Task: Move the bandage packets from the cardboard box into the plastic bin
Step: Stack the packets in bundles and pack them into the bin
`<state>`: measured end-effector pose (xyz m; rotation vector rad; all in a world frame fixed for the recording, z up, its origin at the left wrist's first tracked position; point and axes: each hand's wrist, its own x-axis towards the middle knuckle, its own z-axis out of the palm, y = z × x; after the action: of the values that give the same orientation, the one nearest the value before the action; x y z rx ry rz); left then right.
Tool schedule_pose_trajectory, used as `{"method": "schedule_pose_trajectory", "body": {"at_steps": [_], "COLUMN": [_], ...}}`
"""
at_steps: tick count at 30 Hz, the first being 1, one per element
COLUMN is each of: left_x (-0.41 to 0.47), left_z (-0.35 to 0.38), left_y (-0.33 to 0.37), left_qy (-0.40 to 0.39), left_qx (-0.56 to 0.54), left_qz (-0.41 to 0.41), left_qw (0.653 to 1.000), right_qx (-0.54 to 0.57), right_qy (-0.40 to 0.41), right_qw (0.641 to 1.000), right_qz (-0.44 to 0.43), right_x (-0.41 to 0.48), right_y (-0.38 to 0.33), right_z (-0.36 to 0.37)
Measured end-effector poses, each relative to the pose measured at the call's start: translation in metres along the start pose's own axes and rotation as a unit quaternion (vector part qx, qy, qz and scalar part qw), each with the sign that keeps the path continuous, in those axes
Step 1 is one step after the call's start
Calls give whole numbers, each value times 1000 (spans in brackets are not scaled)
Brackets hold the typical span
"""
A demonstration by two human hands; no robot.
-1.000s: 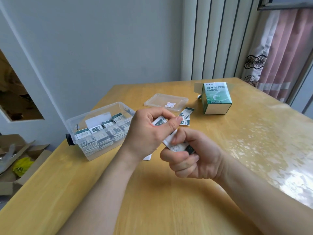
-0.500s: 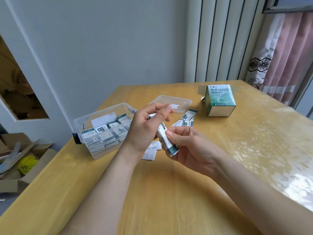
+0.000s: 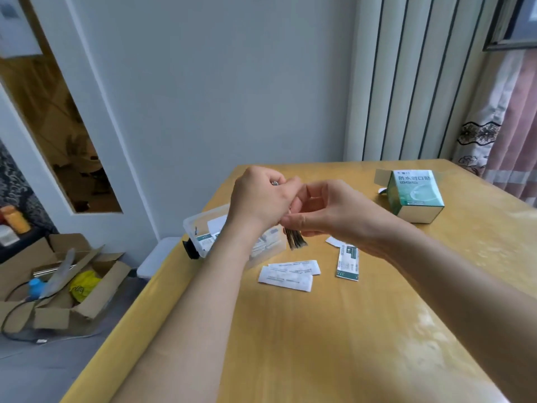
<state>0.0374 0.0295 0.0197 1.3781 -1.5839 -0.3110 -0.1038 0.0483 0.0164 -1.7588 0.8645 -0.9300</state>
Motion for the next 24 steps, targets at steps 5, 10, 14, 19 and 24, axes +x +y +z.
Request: {"method": "schedule_pose_trajectory", "body": {"at_steps": [5,10,14,19,24], "left_x": [26,41,45,43,42], "left_z": [-32,-57,-76,-92,-91], "left_y": [-27,-55,-79,-94,-102], "left_qy": [21,25,-99,-157,-104], "left_qx": [-31,-34,-112,-99,-26], "left_qz": [-52,-77,-124,-196,-158], "left_qw": [998,996,981,963,982], "right_qx": [-41,-66,-138,-265,-50], "right_qy": [-31,-51,-45,-58,-110], "right_qw": [999,996,988,959,978], "right_qz": [15,21,57,87,173], "right_x": [46,82,104,117,127], "right_y": [-19,-22,-18,-6,9], "right_z": [26,51,58,72,70]}}
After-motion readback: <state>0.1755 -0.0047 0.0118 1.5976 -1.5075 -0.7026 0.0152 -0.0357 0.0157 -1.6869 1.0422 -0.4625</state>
